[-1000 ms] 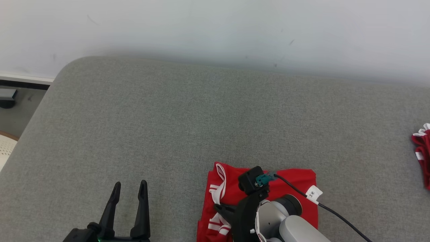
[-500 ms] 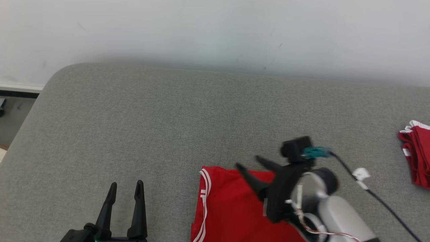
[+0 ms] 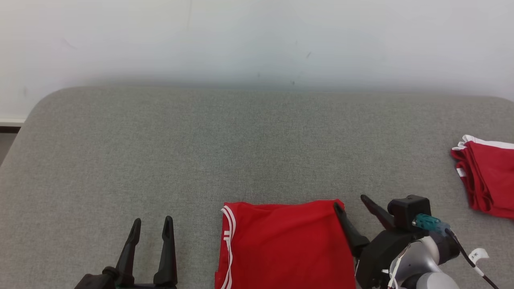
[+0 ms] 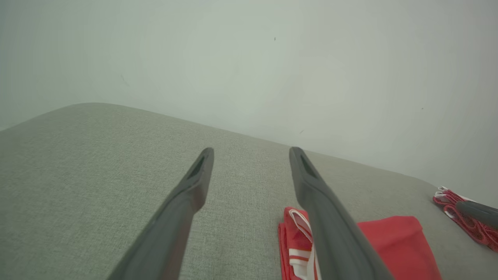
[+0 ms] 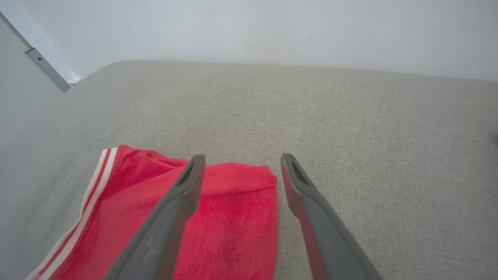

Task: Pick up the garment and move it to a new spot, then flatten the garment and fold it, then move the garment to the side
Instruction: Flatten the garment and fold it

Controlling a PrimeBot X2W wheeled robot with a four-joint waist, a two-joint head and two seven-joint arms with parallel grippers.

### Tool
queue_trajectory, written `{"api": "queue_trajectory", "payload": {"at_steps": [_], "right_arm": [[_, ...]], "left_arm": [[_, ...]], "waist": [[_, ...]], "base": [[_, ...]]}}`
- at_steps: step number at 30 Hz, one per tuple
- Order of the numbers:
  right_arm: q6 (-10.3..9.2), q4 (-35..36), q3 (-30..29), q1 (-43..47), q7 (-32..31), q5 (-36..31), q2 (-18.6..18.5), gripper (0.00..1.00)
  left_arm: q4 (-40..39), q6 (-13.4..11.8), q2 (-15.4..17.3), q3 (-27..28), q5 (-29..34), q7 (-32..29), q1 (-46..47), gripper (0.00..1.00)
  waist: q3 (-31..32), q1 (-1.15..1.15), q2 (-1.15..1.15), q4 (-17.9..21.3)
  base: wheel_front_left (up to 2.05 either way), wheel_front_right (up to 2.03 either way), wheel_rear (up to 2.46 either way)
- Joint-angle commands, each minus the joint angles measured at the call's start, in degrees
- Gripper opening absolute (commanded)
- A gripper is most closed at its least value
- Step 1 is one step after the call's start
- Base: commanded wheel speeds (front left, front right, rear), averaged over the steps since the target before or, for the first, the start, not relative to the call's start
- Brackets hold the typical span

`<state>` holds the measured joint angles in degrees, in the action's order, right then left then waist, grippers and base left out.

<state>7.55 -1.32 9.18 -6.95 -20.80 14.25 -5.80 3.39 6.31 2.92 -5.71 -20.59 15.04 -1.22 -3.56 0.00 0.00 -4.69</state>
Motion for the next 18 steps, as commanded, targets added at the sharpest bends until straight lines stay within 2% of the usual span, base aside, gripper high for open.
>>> {"api": "queue_trajectory", "payload": {"at_steps": [1, 4, 7, 11, 18], "right_arm": [[-0.15, -0.28, -0.32, 0.69, 2.54, -2.87, -0.37, 1.0], [-0.15, -1.31, -3.57, 2.53, 8.58, -6.9, 0.83, 1.0], [-0.15, -2.05, -9.36, 4.63, 16.06, -10.67, 2.17, 1.0], [-0.15, -4.41, -16.06, 6.74, 24.7, -11.81, 2.93, 1.0], [-0.15, -8.32, -18.9, 7.92, 33.1, -11.7, 2.89, 1.0]], "left_arm": [[0.22, 0.1, -0.04, -0.28, 0.55, 0.16, -0.41, 1.0], [0.17, 0.14, -0.04, -0.41, 0.53, 0.16, -0.83, 1.0], [-0.14, 0.13, -0.04, -0.01, 0.65, 0.16, -1.38, 1.0], [-2.03, 0.07, -0.04, 1.56, 2.68, 0.15, -2.46, 1.0], [-4.3, 0.26, -0.03, 3.75, 4.26, 0.16, -4.22, 1.0]], "waist": [[0.65, 0.0, 0.0, 0.31], [1.22, 0.0, 0.0, 0.11], [1.73, 0.0, 0.0, 0.21], [2.59, 0.0, 0.0, 1.31], [3.86, 0.0, 0.0, 3.37]], "base": [[0.0, 0.0, 0.0], [0.0, 0.0, 0.0], [0.0, 0.0, 0.0], [0.0, 0.0, 0.0], [0.0, 0.0, 0.0]]}}
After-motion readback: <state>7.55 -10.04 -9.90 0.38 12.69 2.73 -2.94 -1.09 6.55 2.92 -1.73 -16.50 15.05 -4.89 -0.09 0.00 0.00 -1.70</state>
